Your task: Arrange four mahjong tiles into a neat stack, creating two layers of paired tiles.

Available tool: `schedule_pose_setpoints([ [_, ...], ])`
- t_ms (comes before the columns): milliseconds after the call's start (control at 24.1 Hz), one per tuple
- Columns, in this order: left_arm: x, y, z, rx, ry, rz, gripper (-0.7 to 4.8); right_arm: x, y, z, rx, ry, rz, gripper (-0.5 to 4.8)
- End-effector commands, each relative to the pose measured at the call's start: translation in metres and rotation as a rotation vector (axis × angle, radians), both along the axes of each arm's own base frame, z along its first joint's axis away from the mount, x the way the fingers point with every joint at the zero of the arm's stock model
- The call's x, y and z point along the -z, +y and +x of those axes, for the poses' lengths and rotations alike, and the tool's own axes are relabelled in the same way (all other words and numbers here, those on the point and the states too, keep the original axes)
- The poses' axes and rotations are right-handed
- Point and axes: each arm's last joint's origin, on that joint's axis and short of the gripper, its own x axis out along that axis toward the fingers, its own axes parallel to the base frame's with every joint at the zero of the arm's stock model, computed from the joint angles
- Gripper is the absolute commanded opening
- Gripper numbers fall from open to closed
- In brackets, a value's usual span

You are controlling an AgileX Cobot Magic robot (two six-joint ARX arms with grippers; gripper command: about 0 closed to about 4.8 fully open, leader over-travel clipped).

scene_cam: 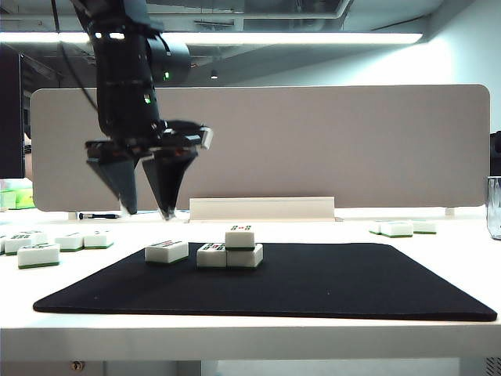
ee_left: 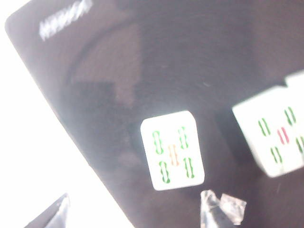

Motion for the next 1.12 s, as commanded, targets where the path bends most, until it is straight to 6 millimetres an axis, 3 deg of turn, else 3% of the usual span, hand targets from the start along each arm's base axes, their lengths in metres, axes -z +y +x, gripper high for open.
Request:
schedule_pose_setpoints([
  [41,-0.002,0.001,-0.001,0.266,-0.026,0.08,3.45,0.0,0.0,-0.003,-0.003,-0.026,0.0,-0.01],
  [207,0.001,-0.001,0.002,0.575,-0.075,0.162,3.45,0.0,0.0,-0.003,-0.003,-0.026,0.0,-0.01],
  [414,0.001,-0.006,0.007,0.761,-0.148,0.147,3.45,0.0,0.0,-0.003,-0.004,-0.025,0.0,-0.01],
  [621,0.004,-0.006,0.008,0.893,-0.163,0.191,3.45,0.0,0.0,-0.003,-0.004,-0.025,0.0,-0.01],
  [1119,0.029,-0.01,0.013,0.98,-0.093,0.156,3.45,0.0,0.0,-0.003,-0.003,-0.025,-0.001,-0.01],
])
